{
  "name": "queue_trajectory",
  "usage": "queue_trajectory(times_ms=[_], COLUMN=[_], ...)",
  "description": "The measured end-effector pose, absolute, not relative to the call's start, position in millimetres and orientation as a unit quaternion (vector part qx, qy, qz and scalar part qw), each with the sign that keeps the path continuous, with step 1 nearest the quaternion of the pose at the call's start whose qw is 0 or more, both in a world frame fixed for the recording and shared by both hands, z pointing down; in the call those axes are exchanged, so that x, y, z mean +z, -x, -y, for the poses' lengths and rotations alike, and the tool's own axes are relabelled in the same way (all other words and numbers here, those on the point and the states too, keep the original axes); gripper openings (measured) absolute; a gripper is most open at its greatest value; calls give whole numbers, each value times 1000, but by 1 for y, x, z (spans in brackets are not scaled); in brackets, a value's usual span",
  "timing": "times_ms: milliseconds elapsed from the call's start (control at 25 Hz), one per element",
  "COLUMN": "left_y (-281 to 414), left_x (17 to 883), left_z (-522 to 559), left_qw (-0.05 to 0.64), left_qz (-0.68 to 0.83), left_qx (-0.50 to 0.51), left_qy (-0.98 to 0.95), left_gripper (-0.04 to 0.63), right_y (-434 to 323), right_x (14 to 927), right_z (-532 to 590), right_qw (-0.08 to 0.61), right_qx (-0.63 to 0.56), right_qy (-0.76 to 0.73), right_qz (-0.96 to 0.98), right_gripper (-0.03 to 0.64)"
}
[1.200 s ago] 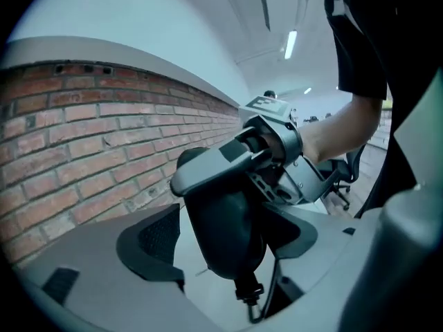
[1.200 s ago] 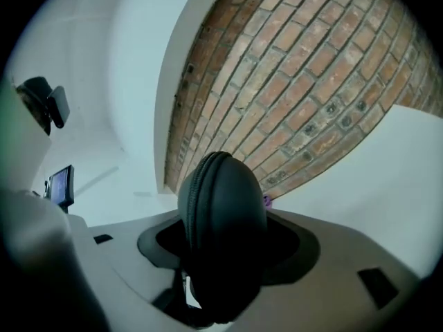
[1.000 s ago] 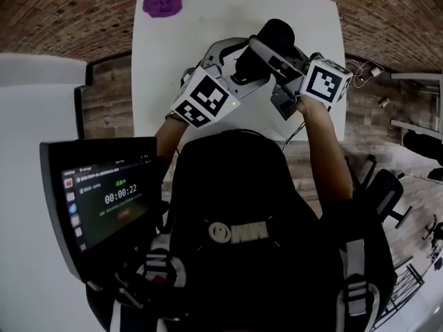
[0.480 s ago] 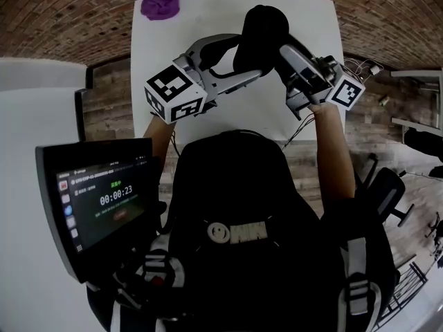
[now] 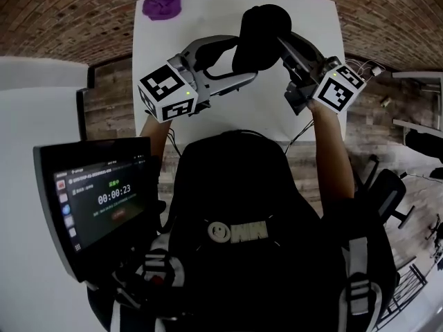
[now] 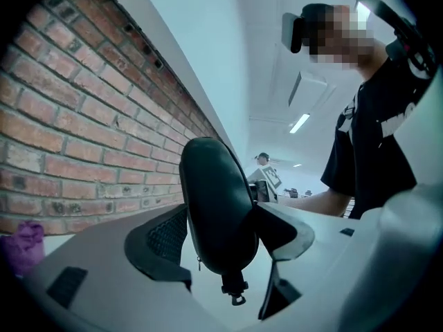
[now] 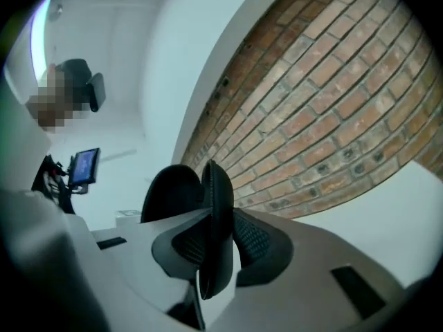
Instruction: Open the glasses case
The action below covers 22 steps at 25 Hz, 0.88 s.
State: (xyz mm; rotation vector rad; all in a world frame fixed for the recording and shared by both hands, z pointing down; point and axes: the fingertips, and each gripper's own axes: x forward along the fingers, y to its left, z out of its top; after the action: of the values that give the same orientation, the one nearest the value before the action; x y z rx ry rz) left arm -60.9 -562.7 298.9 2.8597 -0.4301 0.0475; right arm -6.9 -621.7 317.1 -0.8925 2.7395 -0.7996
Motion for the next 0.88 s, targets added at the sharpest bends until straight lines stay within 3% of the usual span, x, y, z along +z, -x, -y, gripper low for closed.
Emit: queue_trajectory(times_ms=[80, 240, 440, 560, 800, 880], left_y=[61, 61, 46, 51, 76, 97], left_x=[302, 310, 312, 318, 327, 334], left_z=[565, 575, 583, 588, 598, 606], left_qw=[98, 56, 20, 15, 82, 69], left_qz=[167, 234, 283, 316, 350, 392], left_qx=[30, 75, 112, 133, 128, 147], left_qy=[-981, -968, -952, -939, -924, -906], left_gripper=[335, 359, 387, 396, 388, 311], right_y=[-13, -29, -4, 3, -14, -23], right_x=[328, 340, 333, 329, 321, 319], right_z=[636, 643, 637, 635, 637, 635], right_qw=[51, -35, -114, -117, -109, -105], right_qx=[-269, -213, -112, -97, -96, -103], right_qy=[379, 493, 525, 526, 539, 536], right_qz=[-884, -843, -836, -837, -830, -831], right_gripper=[37, 34, 34, 34, 34, 34])
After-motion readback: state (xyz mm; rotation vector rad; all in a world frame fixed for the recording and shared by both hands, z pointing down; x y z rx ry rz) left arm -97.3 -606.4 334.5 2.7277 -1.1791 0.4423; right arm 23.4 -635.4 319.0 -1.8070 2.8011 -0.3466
